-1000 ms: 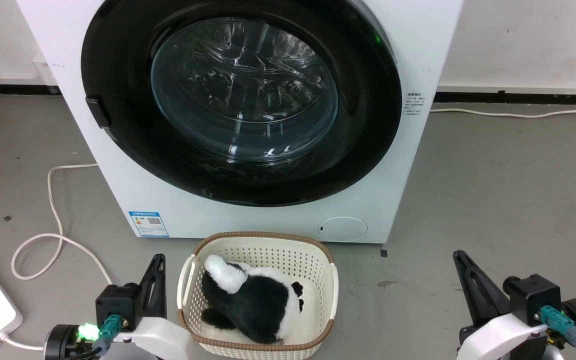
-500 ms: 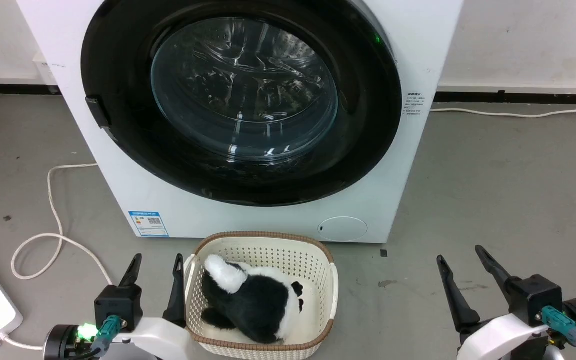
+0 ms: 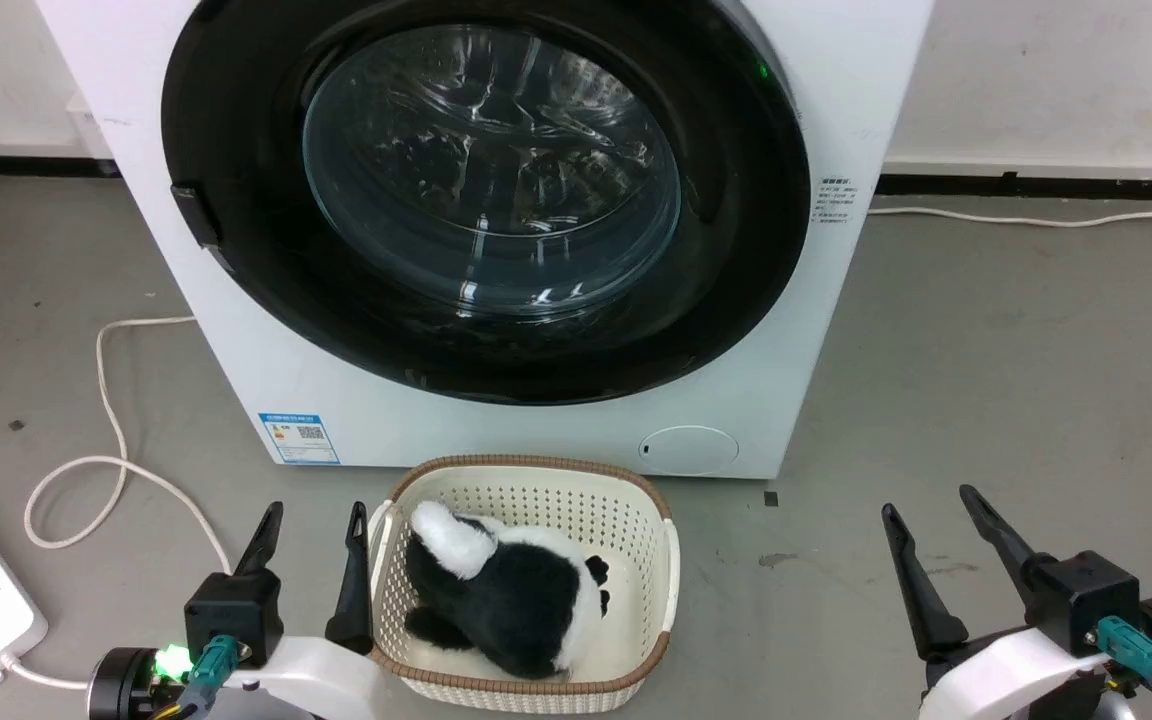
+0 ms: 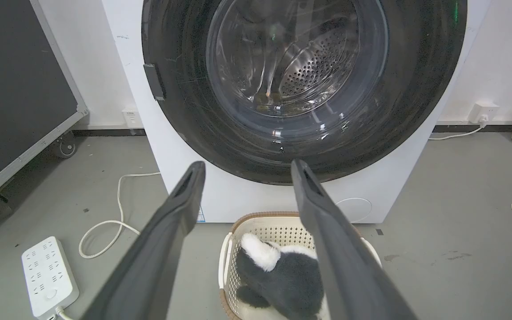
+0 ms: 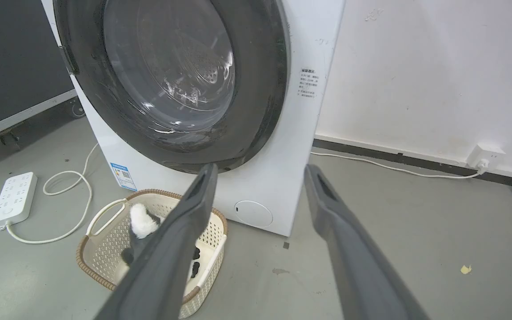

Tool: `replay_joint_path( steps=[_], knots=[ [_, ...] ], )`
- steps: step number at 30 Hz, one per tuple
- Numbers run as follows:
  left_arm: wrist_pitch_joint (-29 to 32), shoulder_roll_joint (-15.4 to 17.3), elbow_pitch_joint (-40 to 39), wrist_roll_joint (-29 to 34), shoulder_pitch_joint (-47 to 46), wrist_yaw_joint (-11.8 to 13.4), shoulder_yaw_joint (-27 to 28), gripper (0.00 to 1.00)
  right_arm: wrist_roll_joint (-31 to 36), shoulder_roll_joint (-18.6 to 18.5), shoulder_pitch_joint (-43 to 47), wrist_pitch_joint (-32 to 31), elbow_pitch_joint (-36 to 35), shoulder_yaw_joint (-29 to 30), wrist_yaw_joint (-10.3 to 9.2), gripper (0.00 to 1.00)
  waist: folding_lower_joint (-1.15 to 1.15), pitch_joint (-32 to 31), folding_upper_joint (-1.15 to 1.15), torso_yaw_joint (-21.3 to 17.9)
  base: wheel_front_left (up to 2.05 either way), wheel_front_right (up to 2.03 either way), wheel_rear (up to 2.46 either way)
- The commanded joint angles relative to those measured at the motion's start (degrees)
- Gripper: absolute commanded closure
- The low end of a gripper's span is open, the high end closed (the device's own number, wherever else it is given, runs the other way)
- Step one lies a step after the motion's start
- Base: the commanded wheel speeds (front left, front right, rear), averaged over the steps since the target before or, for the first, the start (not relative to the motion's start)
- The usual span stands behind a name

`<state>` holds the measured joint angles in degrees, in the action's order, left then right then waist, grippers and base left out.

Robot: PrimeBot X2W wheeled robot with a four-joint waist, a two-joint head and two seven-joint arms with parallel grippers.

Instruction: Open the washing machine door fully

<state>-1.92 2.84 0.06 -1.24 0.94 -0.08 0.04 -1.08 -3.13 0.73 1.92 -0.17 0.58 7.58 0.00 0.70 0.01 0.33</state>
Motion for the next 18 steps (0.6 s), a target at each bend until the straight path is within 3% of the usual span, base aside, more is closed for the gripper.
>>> replay_joint_path(
  steps=[1, 18],
  knots=[
    [-0.7, 0.0, -0.4, -0.4, 0.1, 0.4, -0.2, 0.00, -0.3, 0.0, -0.2, 0.7, -0.2, 0.1, -0.02, 0.00, 0.00, 0.4, -0.01, 0.1, 0.00, 0.00, 0.00],
    [-2.7, 0.0, -1.8, -1.5, -2.3, 1.1, -1.6, 0.00, -0.8, -3.3, -5.4, 2.3, -0.6, -0.7, -0.03, 0.00, 0.00, 5.8, -0.01, 2.1, 0.00, 0.00, 0.00]
  ],
)
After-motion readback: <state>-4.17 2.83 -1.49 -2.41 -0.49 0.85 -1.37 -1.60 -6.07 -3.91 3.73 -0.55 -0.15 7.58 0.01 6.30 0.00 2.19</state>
